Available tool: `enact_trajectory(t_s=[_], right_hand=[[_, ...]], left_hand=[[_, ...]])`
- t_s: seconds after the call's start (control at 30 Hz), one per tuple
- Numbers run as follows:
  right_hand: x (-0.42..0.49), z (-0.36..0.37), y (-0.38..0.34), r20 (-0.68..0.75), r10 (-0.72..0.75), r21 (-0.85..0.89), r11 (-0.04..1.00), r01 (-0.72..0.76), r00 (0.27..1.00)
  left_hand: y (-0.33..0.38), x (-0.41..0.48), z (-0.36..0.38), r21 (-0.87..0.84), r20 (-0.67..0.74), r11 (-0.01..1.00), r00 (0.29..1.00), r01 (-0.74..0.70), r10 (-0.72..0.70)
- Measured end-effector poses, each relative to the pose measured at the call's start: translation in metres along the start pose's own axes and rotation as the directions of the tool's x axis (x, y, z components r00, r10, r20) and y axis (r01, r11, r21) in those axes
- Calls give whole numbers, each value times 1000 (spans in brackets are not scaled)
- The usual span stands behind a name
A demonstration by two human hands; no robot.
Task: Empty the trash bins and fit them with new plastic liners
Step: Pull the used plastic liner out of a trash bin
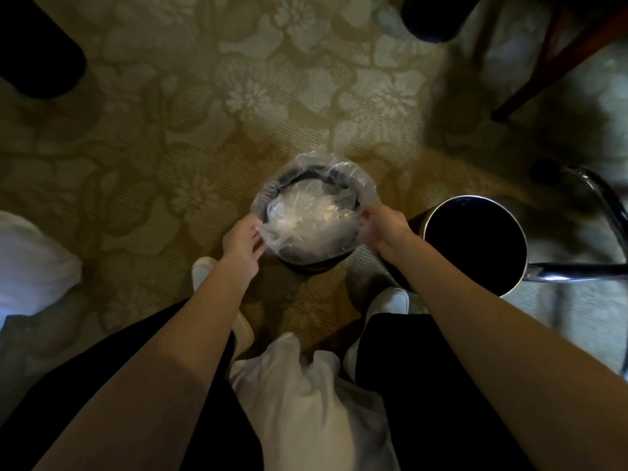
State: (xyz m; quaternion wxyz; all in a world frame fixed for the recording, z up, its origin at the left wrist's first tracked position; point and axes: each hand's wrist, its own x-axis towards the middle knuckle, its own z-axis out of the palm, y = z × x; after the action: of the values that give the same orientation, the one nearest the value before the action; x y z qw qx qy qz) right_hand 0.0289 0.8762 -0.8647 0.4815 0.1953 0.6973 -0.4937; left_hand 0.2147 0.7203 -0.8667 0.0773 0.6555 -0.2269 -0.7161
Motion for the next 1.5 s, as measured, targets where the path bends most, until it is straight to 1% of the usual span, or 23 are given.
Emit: enact_trajectory(t_s=[0.07, 0.13, 0.27, 0.33, 0.37, 0.43, 0.53, 0.6, 0.63, 0.7, 0.77, 0.83, 0.93, 1.03, 1.1, 1.17, 1.33, 1.4, 1.5], right_hand=[[-7, 0, -2, 73, 16, 82, 996, -22, 997], [-12, 1, -4, 111, 9, 97, 995, -20, 994], [-20, 1, -7, 43, -77, 54, 996, 75, 996], [-24, 0, -10, 42, -120, 0, 993, 120, 992], [-26, 1, -10, 31, -143, -40, 989, 144, 989], [-30, 1, -9, -4, -210, -92, 974, 209, 978], [-46, -2, -9, -59, -342, -150, 932, 331, 938], [-63, -5, -14, -88, -407, -182, 904, 387, 909], [-73, -6, -17, -98, -431, -177, 894, 411, 897], [-92, -9, -25, -120, -489, -154, 869, 470, 864], [-112, -15, -35, -140, -531, -118, 847, 518, 836], [-132, -22, -41, -157, -543, -68, 839, 539, 825], [-153, -34, -39, -185, -521, -48, 852, 522, 833], [-165, -45, -25, -151, -510, -88, 860, 503, 847], [-166, -52, -8, -136, -506, -145, 861, 488, 852], [-168, -57, 8, -142, -495, -161, 866, 473, 857], [-176, -60, 27, -138, -498, -103, 867, 488, 856], [-179, -58, 16, -123, -522, -70, 853, 517, 844], [-179, -54, -15, -128, -567, -47, 823, 567, 813]], left_hand=[[2, -5, 0, -64, 59, 998, 998, 7, -3], [4, -10, -1, -130, 87, 991, 996, 23, -11], [13, -23, 3, -352, 122, 933, 992, 71, -30], [18, -27, 7, -386, 196, 915, 980, 113, -38], [21, -30, 9, -371, 227, 921, 973, 115, -30], [25, -34, 11, -271, 228, 961, 974, 60, 4], [34, -44, 11, -94, 124, 988, 983, -122, 134], [38, -56, 7, 43, 41, 964, 965, -261, 260], [41, -63, 3, 88, 21, 944, 948, -319, 319], [46, -82, -3, 119, 17, 910, 917, -398, 399], [52, -103, -9, 92, 20, 902, 907, -421, 421], [57, -125, -15, 82, 15, 908, 912, -410, 410], [56, -154, -26, 204, 1, 905, 924, -374, 381], [48, -176, -35, 232, 29, 891, 918, -391, 395], [37, -186, -38, 296, 52, 857, 903, -422, 427], [25, -193, -39, 321, 82, 833, 890, -450, 449], [12, -205, -26, 265, 120, 844, 885, -466, 451], [24, -211, -16, 226, 144, 848, 877, -480, 458], [54, -219, 7, 165, 149, 827, 842, -537, 518]])
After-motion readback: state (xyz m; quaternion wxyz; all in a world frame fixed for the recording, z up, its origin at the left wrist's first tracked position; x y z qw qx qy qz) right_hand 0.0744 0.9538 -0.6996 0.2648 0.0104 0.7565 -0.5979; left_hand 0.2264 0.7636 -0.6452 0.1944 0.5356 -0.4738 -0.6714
